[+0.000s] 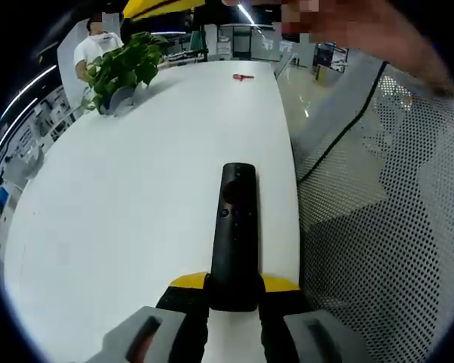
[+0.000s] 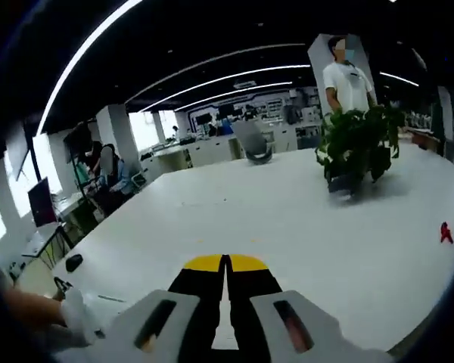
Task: Press the specified remote control buttons in sequence, fully releasing each button before pressing the next.
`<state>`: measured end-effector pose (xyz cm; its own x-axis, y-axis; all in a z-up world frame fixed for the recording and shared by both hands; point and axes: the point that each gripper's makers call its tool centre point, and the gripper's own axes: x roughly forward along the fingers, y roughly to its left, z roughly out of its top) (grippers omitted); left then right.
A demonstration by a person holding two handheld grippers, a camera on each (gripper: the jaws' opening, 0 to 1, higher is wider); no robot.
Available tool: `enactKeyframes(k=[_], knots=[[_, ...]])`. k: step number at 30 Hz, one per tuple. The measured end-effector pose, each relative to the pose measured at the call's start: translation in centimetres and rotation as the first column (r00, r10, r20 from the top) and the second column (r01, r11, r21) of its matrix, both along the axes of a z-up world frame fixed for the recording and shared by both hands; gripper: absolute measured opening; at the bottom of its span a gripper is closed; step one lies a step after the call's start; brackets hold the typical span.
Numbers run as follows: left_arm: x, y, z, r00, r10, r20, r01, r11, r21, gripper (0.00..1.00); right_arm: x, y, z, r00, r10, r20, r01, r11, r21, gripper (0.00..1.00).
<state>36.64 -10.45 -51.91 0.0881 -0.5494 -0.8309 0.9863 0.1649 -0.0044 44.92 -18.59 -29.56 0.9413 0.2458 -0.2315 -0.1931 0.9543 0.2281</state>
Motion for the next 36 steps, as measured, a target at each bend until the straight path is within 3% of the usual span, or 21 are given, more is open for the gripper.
enactKeyframes(k=[3, 4, 6, 8, 11, 14, 17, 20, 22, 28, 31, 33, 36], knots=[[0.0, 0.0, 0.0, 1.000, 0.003, 0.000, -0.003, 1.000, 0.004, 0.25, 0.2, -1.2, 2.9, 0.997, -0.017, 0.078, 0.018, 1.000, -0.014, 0.02], [0.0, 0.0, 0.0, 1.000, 0.004, 0.000, -0.004, 1.000, 0.003, 0.25, 0.3, -2.1, 4.9, 0.988, -0.038, 0.147, 0.042, 0.999, -0.023, 0.08], [0.0, 0.0, 0.0, 1.000, 0.007, 0.000, -0.007, 1.000, 0.003, 0.25, 0.3, -2.6, 6.7, 0.976, -0.028, 0.215, 0.033, 0.999, -0.017, 0.17], [0.0, 0.0, 0.0, 1.000, 0.010, 0.001, -0.010, 1.000, 0.001, 0.25, 0.0, -3.2, 7.3, 0.979, -0.009, 0.204, 0.011, 1.000, -0.007, 0.30], [0.0, 0.0, 0.0, 1.000, 0.013, 0.001, -0.013, 1.000, 0.002, 0.25, -0.7, -4.2, 8.1, 0.976, 0.020, 0.215, -0.011, 0.999, -0.044, 0.39], [0.0, 0.0, 0.0, 1.000, 0.020, 0.000, -0.020, 1.000, 0.002, 0.25, -1.4, -4.7, 8.3, 0.973, 0.041, 0.227, -0.028, 0.998, -0.058, 0.61], [0.0, 0.0, 0.0, 1.000, 0.022, -0.002, -0.022, 1.000, 0.002, 0.25, -2.7, -5.1, 7.9, 0.975, 0.065, 0.211, -0.056, 0.997, -0.052, 0.64], [0.0, 0.0, 0.0, 1.000, 0.024, 0.000, -0.024, 1.000, 0.000, 0.25, -4.1, -6.3, 6.7, 0.980, 0.044, 0.194, -0.010, 0.985, -0.171, 0.70], [0.0, 0.0, 0.1, 0.999, 0.047, -0.007, -0.047, 0.999, -0.002, 0.25, -4.8, -6.4, 5.5, 0.985, 0.031, 0.167, 0.005, 0.978, -0.208, 0.78], [0.0, -0.1, 0.0, 0.999, 0.048, -0.001, -0.048, 0.999, -0.002, 0.25, -6.0, -6.5, 2.8, 0.993, -0.004, 0.116, 0.026, 0.981, -0.191, 0.87], [0.0, 0.0, 0.1, 0.999, 0.046, 0.002, -0.046, 0.999, -0.006, 0.25, -6.3, -7.4, 1.3, 0.995, -0.040, 0.093, 0.061, 0.970, -0.234, 0.95], [0.0, 0.0, 0.1, 0.999, 0.045, 0.002, -0.045, 0.999, -0.009, 0.25, -6.4, -7.5, 0.8, 0.997, -0.042, 0.066, 0.057, 0.968, -0.245, 0.94], [0.0, 0.0, 0.1, 0.999, 0.043, 0.005, -0.043, 0.999, -0.014, 0.25, -6.3, -7.3, 1.2, 0.993, -0.053, 0.103, 0.077, 0.967, -0.243, 0.94]])
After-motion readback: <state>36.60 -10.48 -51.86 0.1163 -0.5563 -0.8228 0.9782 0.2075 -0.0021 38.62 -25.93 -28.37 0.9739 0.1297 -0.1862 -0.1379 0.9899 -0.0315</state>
